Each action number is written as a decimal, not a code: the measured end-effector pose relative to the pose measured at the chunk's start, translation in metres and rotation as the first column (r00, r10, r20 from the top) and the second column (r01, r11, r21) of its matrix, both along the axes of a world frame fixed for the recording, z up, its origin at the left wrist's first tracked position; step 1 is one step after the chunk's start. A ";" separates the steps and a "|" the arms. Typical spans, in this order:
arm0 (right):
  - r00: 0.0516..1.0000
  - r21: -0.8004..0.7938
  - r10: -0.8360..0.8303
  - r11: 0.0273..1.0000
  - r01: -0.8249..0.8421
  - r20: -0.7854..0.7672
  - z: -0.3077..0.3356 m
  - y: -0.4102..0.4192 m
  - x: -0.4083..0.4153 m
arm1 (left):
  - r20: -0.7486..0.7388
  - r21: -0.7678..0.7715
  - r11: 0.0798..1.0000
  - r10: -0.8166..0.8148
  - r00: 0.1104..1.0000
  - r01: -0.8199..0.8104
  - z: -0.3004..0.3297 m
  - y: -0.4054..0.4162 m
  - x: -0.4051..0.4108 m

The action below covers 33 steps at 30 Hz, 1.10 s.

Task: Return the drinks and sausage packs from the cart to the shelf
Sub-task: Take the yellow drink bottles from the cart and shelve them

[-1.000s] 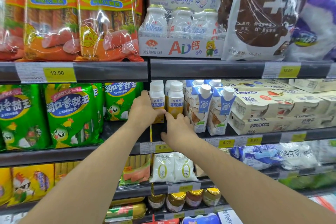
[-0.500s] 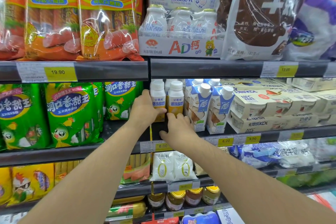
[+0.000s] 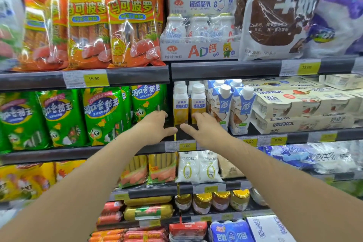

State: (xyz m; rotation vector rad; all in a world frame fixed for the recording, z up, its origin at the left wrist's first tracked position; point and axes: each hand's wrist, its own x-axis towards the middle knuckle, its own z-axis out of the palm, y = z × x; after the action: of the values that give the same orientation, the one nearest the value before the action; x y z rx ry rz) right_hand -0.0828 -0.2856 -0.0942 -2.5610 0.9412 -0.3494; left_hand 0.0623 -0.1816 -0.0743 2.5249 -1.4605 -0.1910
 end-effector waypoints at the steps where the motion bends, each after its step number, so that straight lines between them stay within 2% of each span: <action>1: 1.000 -0.014 0.021 1.000 -0.021 0.006 0.002 0.003 -0.007 | 0.020 0.032 0.999 -0.004 1.000 0.003 0.005 0.007 -0.006; 8: 0.998 -0.139 0.066 0.988 -0.067 -0.011 0.019 0.012 -0.105 | 0.129 0.090 0.992 -0.095 0.987 0.084 0.031 0.023 -0.086; 14: 0.979 -0.164 -0.146 0.979 0.121 -0.146 0.008 -0.027 -0.265 | 0.197 0.172 0.953 -0.283 0.939 0.251 0.030 -0.022 -0.220; 17: 0.943 -0.227 -0.256 0.952 0.207 -0.211 -0.008 -0.043 -0.359 | 0.272 0.234 0.899 -0.426 0.863 0.370 0.017 -0.056 -0.300; 24: 0.802 -0.268 -0.499 0.864 0.427 -0.328 -0.017 -0.054 -0.560 | 0.305 0.245 0.740 -0.672 0.675 0.626 -0.010 -0.141 -0.479; 33: 0.561 -0.252 -0.734 0.667 0.701 -0.382 -0.055 -0.063 -0.755 | 0.275 0.296 0.458 -0.881 0.385 0.838 -0.050 -0.241 -0.690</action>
State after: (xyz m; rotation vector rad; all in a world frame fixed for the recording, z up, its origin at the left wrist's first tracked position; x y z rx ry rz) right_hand -0.8380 -0.3489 -0.1490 -2.2028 2.2108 0.0359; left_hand -0.6281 -0.4227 -0.1242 1.5811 -2.9152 0.1134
